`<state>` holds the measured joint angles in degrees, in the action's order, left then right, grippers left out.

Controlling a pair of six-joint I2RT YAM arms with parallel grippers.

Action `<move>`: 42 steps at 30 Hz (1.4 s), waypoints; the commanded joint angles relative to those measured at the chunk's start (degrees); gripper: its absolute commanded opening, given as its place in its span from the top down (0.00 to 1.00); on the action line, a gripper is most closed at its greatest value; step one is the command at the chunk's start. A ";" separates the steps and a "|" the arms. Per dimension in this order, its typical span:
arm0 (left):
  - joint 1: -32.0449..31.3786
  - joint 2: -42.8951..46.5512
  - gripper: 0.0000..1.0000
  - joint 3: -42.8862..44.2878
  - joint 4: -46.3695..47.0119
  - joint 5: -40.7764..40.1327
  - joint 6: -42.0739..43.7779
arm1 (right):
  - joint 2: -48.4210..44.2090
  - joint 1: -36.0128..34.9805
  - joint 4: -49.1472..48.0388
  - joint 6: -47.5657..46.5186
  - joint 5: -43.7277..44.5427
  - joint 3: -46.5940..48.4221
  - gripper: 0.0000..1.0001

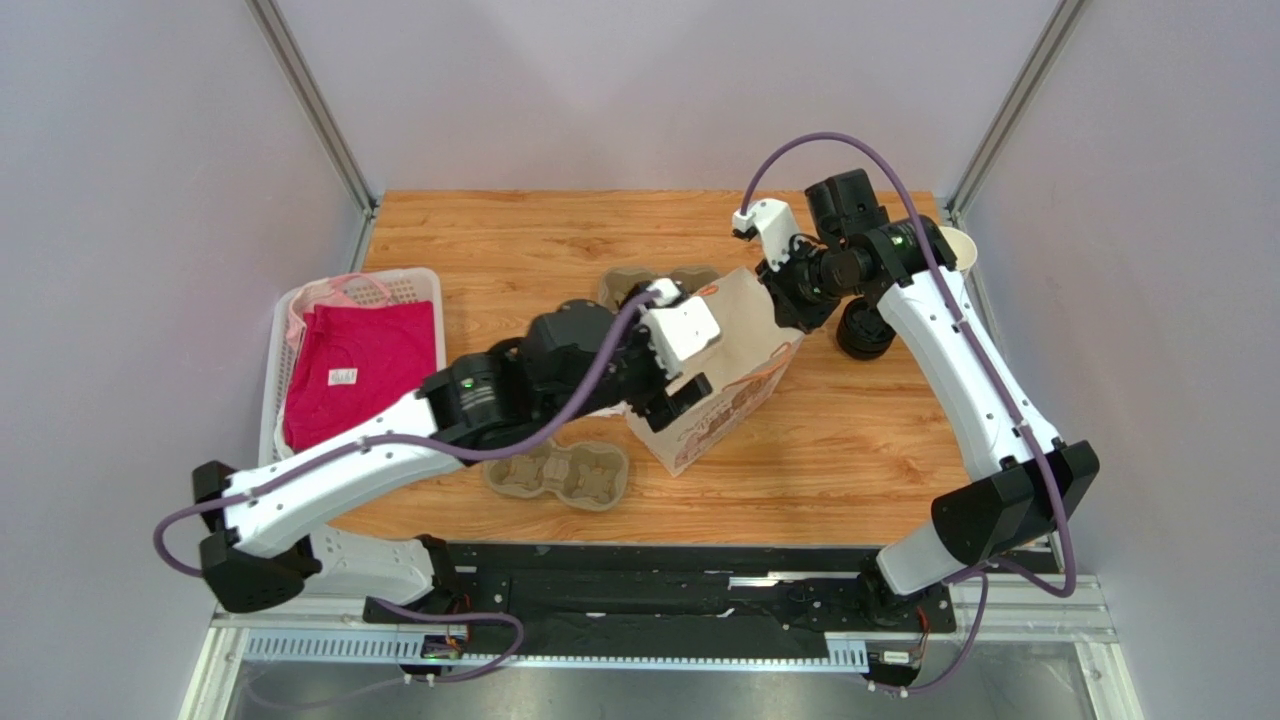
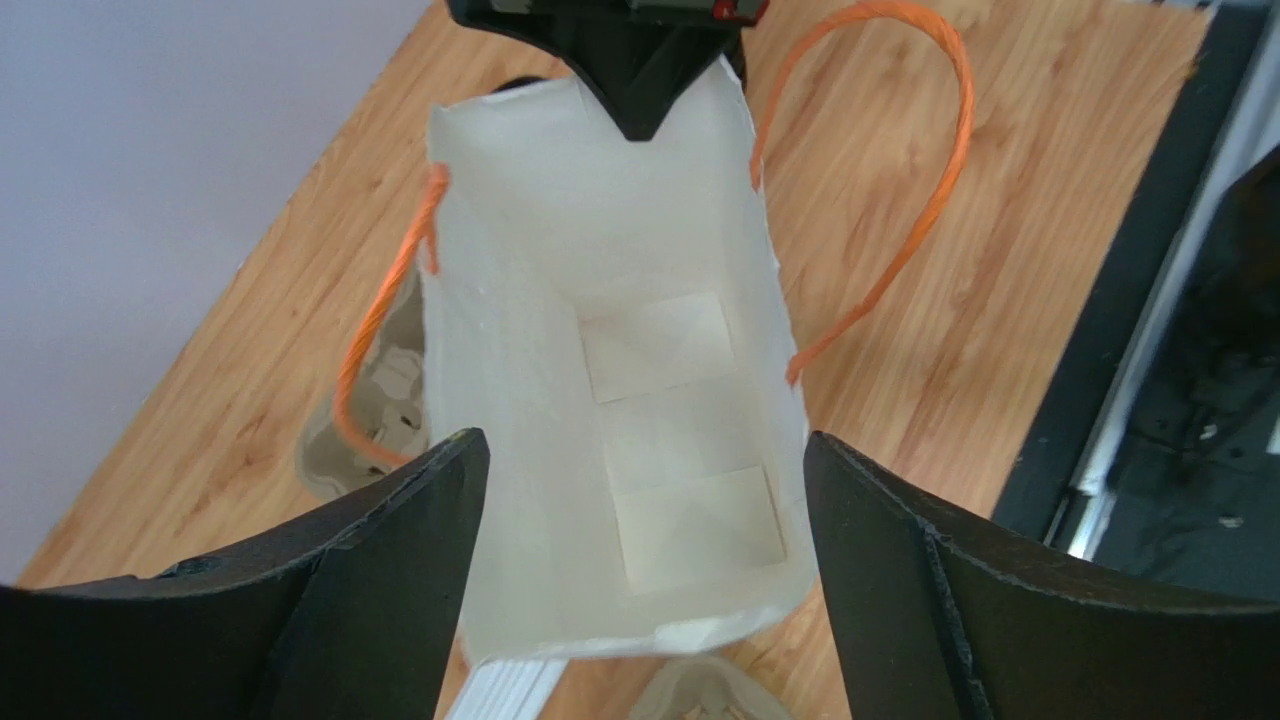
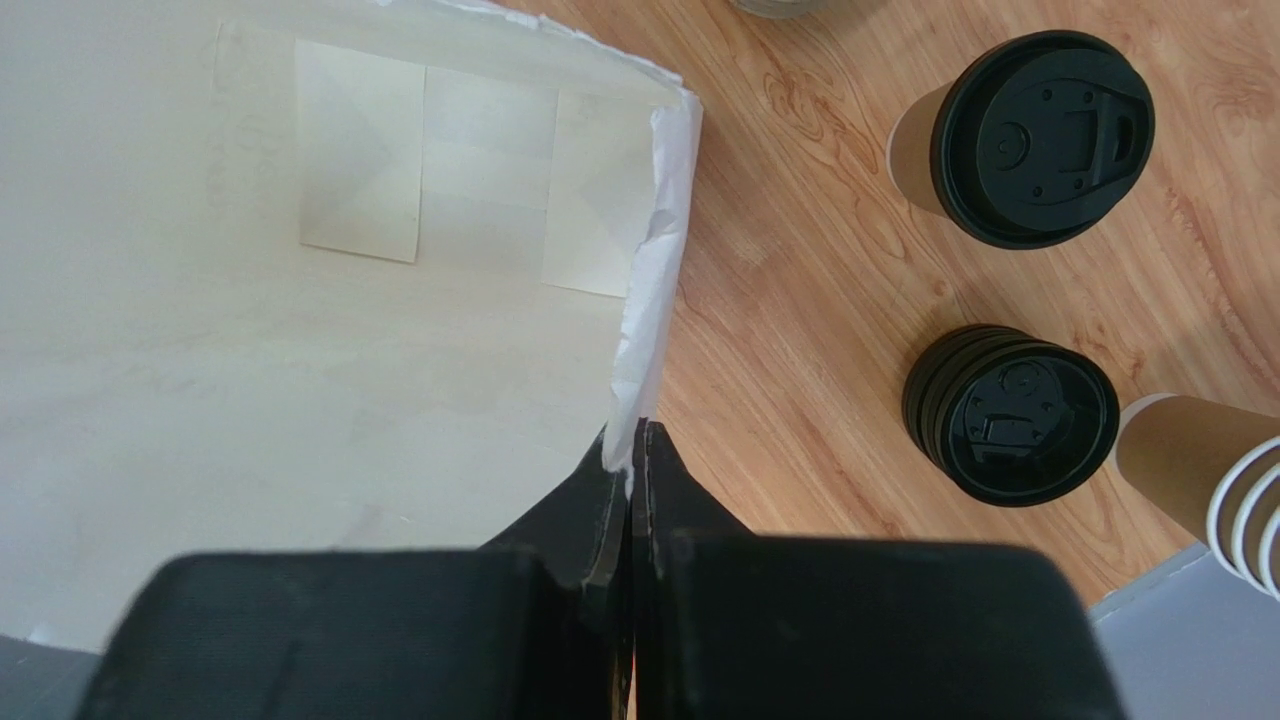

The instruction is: Pack the takeout coffee

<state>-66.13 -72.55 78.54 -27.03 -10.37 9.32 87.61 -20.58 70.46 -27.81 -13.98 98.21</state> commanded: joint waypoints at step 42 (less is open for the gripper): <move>40.38 8.21 0.28 -10.58 -28.44 39.85 10.23 | -1.57 -0.16 1.61 -7.52 -5.01 1.19 1.00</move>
<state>-22.92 -67.02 66.54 -56.62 18.48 -5.43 85.56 -20.58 73.08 -34.35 -18.59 99.04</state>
